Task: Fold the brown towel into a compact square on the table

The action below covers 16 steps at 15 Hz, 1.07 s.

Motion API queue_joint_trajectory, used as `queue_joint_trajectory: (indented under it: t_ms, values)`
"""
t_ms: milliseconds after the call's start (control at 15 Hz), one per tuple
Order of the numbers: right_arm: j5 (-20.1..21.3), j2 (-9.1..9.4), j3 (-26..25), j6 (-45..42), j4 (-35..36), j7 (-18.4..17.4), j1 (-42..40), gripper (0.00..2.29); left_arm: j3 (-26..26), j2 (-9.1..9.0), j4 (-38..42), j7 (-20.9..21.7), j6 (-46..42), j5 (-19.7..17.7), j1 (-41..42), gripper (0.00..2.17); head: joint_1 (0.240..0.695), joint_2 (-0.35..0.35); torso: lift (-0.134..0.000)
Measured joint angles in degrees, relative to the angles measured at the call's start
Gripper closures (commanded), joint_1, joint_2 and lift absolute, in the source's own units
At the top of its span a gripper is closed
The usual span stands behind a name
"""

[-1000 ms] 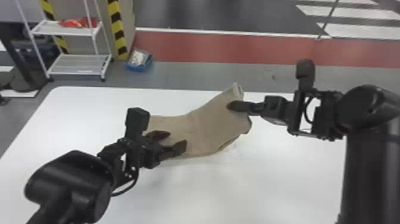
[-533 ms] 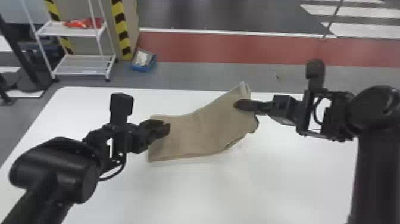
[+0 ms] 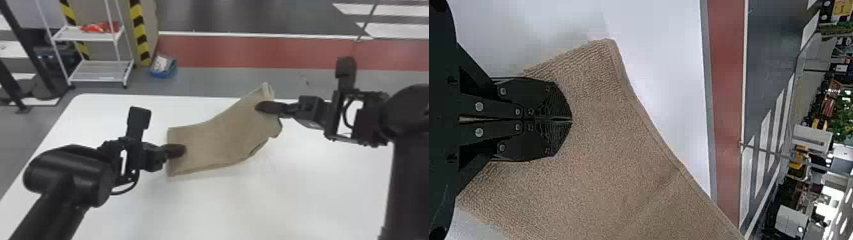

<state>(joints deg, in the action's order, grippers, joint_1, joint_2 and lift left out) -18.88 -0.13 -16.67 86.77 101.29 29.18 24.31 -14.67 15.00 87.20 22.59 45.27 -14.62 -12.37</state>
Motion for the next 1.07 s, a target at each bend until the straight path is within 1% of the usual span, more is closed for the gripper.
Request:
queue_joint_trajectory:
  t_ms: [133, 467, 533, 800, 1067]
  values:
    - [-0.43, 0.11, 0.49, 0.08, 0.22, 0.04, 0.12, 1.12, -0.98, -0.41, -0.6, -0.36, 0.0, 0.43, 0.14, 1.85, 0.695, -0.025, -0.124]
    - [-0.37, 0.13, 3.61, 0.17, -0.44, -0.51, 0.12, 1.12, -2.97, -2.91, -0.66, -0.9, -0.11, 0.5, 0.34, 1.85, 0.695, -0.042, -0.124]
    - [-0.36, 0.13, 4.2, -0.07, -0.68, -0.68, 0.11, 1.12, -3.28, -3.18, -0.66, -1.14, -0.12, 0.5, 0.35, 1.85, 0.695, -0.044, -0.124]
    - [-0.98, 0.13, 6.56, -1.21, -2.12, -1.23, -0.09, 1.12, -3.89, -3.8, -0.66, -1.49, -0.37, 0.47, 0.35, 1.84, 0.695, -0.038, -0.124]
    - [-1.1, 0.13, 9.7, -4.6, -6.15, -1.99, -0.57, 1.12, -4.09, -4.04, -0.71, -1.5, -0.53, 0.42, 0.35, 1.84, 0.695, -0.026, -0.124]
